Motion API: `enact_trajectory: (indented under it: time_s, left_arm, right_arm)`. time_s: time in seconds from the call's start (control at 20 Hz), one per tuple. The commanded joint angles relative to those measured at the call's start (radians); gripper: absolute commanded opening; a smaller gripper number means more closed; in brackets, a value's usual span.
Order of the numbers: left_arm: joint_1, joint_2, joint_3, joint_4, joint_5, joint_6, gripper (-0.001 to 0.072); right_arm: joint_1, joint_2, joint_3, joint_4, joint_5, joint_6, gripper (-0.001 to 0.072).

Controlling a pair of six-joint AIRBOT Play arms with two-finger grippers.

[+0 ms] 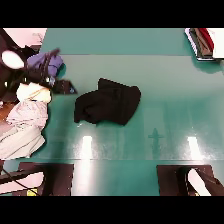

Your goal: Fold the shirts.

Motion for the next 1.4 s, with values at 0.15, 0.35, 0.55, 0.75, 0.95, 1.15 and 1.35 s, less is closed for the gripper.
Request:
enact_trajectory:
  time_s: [0.15,0.35,0.55,0.75,0.95,1.15,1.35]
  left_arm:
    - [0.074,0.029,-0.460,-0.105,0.221,0.082,0.0501]
    - [-0.003,0.029,-0.489,-0.108,0.304,0.082,0.0500]
    - [-0.013,0.031,-0.447,-0.117,0.287,0.025,0.0090]
    - [-0.013,0.074,-0.257,-0.074,0.203,-0.002,0.0025]
    - [-0.013,0.169,-0.006,-0.063,0.124,-0.002,0.0025]
    - [-0.013,0.217,0.106,-0.064,0.094,-0.001,0.0025]
    - [-0.013,0.220,0.107,-0.059,0.068,-0.001,0.0025]
  right_arm:
    - [0.001,-0.052,-0.001,0.027,0.080,0.001,0.0020]
    - [0.001,-0.077,-0.001,0.027,0.106,0.001,0.0020]
    - [0.001,-0.079,-0.001,0.026,0.133,0.000,0.0020]
    - [0.058,-0.079,-0.086,0.026,0.199,0.000,0.0020]
    - [0.281,-0.079,-0.345,0.026,0.160,0.005,0.0024]
    - [0.500,-0.153,-0.590,0.027,0.034,0.071,0.0570]
    - [0.632,-0.349,-0.726,0.212,-0.101,0.081,0.0551]
